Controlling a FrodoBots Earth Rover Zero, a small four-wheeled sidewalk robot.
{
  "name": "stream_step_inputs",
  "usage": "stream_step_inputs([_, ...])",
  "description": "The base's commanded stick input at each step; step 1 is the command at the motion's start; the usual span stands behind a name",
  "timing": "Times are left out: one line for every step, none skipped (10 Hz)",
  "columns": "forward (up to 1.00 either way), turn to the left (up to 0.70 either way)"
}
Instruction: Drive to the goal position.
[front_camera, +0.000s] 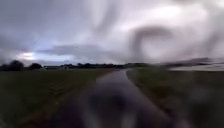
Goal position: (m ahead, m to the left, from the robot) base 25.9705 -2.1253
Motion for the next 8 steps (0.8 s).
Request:
stream_step_inputs([0.7,0.1])
stream_step_inputs([0.7,0.14])
stream_step_inputs([0.7,0.14])
stream_step_inputs([0.7,0.14])
stream_step_inputs([0.7,0.14])
stream_step_inputs([0.7,0.14])
stream_step_inputs([0.7,0.14])
stream_step_inputs([0.7,0.0])
